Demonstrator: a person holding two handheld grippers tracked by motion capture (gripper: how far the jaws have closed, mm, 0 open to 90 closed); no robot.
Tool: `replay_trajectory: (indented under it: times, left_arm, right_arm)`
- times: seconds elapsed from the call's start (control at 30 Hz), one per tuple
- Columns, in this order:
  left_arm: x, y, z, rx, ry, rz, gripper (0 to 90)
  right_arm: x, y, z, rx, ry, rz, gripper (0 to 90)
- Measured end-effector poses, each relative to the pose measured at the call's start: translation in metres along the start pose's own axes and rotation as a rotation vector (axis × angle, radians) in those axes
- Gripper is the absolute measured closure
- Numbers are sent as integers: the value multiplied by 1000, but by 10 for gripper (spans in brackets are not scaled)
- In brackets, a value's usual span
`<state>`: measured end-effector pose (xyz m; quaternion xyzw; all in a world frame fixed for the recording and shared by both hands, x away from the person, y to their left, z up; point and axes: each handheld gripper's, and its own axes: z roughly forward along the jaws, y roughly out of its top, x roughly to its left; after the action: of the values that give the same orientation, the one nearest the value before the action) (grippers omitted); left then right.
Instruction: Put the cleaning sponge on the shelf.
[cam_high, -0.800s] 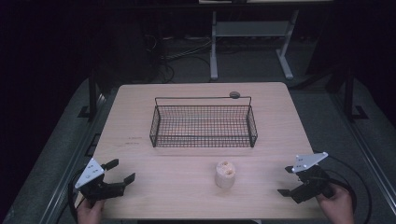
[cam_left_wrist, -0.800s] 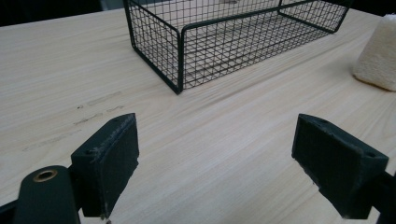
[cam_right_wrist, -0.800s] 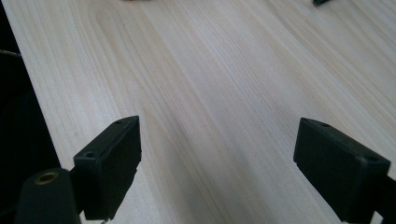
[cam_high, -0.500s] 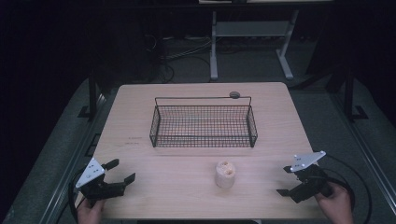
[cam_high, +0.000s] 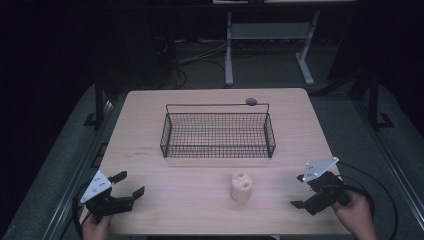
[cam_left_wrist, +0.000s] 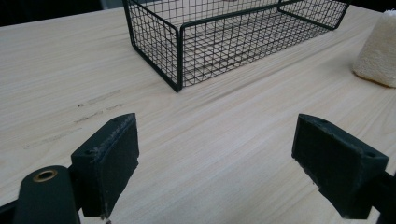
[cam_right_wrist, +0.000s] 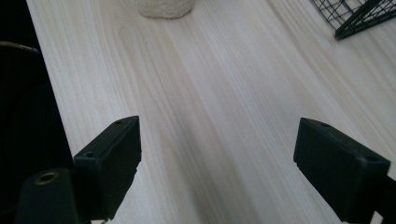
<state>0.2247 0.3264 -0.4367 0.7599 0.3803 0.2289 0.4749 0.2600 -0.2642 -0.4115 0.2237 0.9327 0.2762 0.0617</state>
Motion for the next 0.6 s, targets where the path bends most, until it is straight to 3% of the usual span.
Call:
replay_trajectory:
  times: [0.37,0.6]
  left_arm:
    - [-1,1,1,1,-4,5,141]
    - [0,0,0,0,-3,-1,141]
  right_arm:
    - [0,19,3,37,9,-54,144]
    - [0,26,1,33,13,-60,144]
